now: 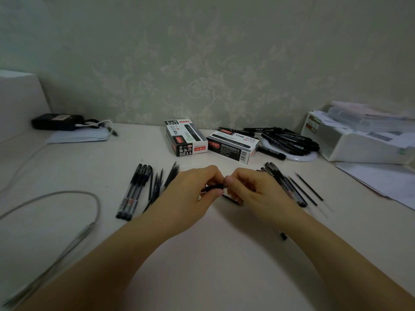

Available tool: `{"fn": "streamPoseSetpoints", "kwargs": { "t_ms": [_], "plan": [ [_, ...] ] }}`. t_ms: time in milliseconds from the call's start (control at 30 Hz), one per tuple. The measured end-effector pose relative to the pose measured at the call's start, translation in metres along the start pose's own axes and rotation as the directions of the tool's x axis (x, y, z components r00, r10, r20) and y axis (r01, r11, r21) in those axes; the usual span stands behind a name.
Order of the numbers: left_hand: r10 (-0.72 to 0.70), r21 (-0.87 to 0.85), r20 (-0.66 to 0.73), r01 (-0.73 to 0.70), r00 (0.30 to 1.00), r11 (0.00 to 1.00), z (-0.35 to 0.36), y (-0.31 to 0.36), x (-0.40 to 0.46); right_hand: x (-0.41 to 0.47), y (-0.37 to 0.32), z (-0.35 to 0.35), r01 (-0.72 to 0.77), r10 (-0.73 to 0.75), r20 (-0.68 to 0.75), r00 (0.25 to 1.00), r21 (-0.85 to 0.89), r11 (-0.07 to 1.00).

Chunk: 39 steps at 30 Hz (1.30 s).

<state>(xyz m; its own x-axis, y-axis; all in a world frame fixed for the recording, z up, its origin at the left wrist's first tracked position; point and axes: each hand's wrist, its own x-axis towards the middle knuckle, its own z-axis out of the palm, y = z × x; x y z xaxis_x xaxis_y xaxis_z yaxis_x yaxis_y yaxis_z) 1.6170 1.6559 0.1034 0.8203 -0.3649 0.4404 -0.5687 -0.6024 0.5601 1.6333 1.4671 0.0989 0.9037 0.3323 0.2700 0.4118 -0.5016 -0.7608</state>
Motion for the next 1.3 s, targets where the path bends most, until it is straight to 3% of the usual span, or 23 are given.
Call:
{"fn": "streamPoseSetpoints", "kwargs": {
  "t_ms": [933, 1133, 1300],
  "plan": [
    [0.044, 0.002, -0.038, -0.044, 0.998, 0.999, 0.0005, -0.0012, 0.0005, -0.0015, -0.0020, 0.0002, 0.011, -0.016, 0.058, 0.998, 0.072, 0.997],
    [0.038, -0.015, -0.065, -0.039, 0.997, 0.999, 0.0000, -0.0030, 0.0011, -0.0018, -0.0025, -0.0024, 0.068, -0.069, 0.063, 0.996, 0.019, 0.997],
    [0.052, -0.021, -0.158, -0.056, 0.986, 0.998, -0.0011, -0.0022, 0.0012, -0.0006, -0.0025, -0.0024, 0.036, -0.044, 0.050, 0.998, 0.146, 0.989]
  ]
}}
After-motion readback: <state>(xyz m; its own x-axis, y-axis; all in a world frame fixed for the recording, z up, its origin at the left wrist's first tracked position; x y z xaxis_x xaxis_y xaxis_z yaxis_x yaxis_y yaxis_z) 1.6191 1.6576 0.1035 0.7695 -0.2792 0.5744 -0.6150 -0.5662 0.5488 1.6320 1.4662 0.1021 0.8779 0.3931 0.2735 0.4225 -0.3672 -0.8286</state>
